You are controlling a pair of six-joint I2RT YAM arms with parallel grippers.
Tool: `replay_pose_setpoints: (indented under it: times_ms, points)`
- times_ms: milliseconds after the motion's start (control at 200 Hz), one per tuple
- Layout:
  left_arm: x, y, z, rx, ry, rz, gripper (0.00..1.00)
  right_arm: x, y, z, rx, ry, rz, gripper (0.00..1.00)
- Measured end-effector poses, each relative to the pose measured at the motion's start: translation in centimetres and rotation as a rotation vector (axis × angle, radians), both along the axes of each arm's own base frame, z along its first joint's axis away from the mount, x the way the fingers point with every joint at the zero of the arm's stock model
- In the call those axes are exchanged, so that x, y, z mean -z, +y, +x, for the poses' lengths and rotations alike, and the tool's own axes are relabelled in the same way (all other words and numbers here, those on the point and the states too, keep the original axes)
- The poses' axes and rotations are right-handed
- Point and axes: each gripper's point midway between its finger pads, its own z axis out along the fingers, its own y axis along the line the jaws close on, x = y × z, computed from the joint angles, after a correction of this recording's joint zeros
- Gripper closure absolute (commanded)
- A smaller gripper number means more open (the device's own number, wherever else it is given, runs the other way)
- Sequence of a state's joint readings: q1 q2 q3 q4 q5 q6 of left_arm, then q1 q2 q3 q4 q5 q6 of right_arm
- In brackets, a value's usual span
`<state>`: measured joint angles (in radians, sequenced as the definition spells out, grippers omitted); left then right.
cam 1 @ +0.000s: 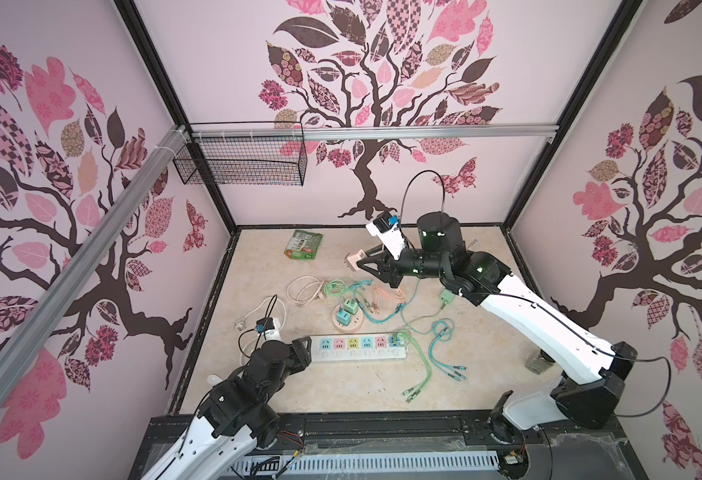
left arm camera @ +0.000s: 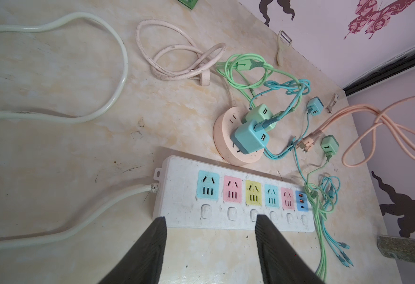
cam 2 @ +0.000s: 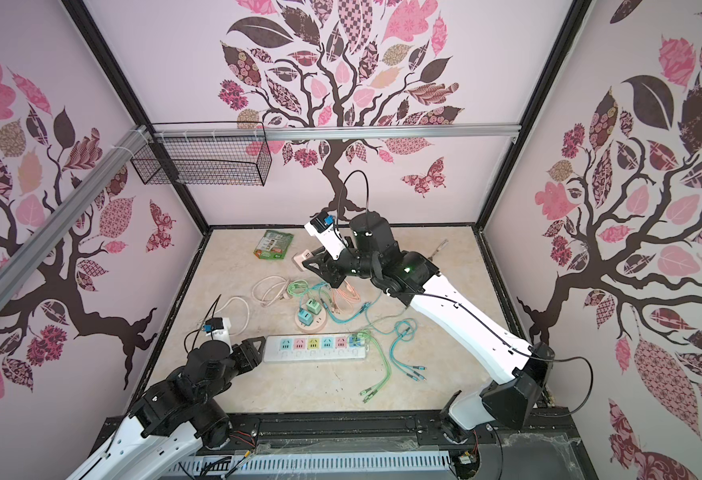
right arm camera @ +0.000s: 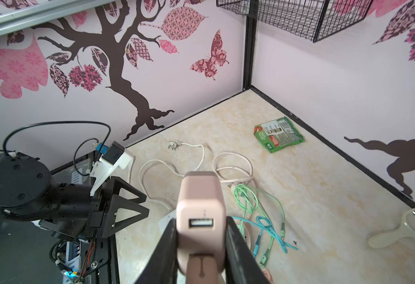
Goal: Insert the plug
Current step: 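Swing the pink charger with the right gripper around toward the white power strip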
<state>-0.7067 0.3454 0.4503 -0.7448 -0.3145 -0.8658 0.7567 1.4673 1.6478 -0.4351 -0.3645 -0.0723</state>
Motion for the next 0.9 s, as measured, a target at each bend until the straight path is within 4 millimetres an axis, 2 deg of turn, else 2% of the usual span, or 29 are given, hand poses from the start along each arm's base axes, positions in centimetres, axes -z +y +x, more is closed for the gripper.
replay_pose_setpoints:
  times_ms: [155, 265, 400, 545, 710, 795, 900]
  points:
    - [0.2, 0.1, 0.0, -0.005, 0.002, 0.000, 0.38, -3.7, 0.8, 0.6, -0.014, -0.063, 0.047, 0.78]
    - [0.1, 0.1, -0.1, -0.008, -0.002, -0.010, 0.38, -5.0, 1.9, 1.3, -0.034, -0.084, 0.066, 0.78]
    - [-0.2, 0.1, -0.2, -0.010, -0.009, -0.034, 0.38, -4.7, 3.9, 2.8, -0.061, -0.079, 0.063, 0.79]
    - [-0.5, 0.0, -0.3, -0.007, -0.022, -0.057, 0.38, -3.8, 6.4, 5.4, -0.071, -0.081, 0.037, 0.79]
    - [-0.5, 0.1, -0.5, -0.008, -0.034, -0.081, 0.38, -4.4, 8.6, 8.2, -0.062, -0.124, 0.032, 0.79]
    - [-0.6, 0.1, -0.7, -0.009, -0.035, -0.094, 0.38, -4.8, 9.2, 8.9, -0.061, -0.143, 0.045, 0.79]
    - [-0.6, 0.1, -0.7, -0.009, -0.034, -0.102, 0.38, -4.3, 9.7, 9.1, -0.072, -0.134, 0.049, 0.80]
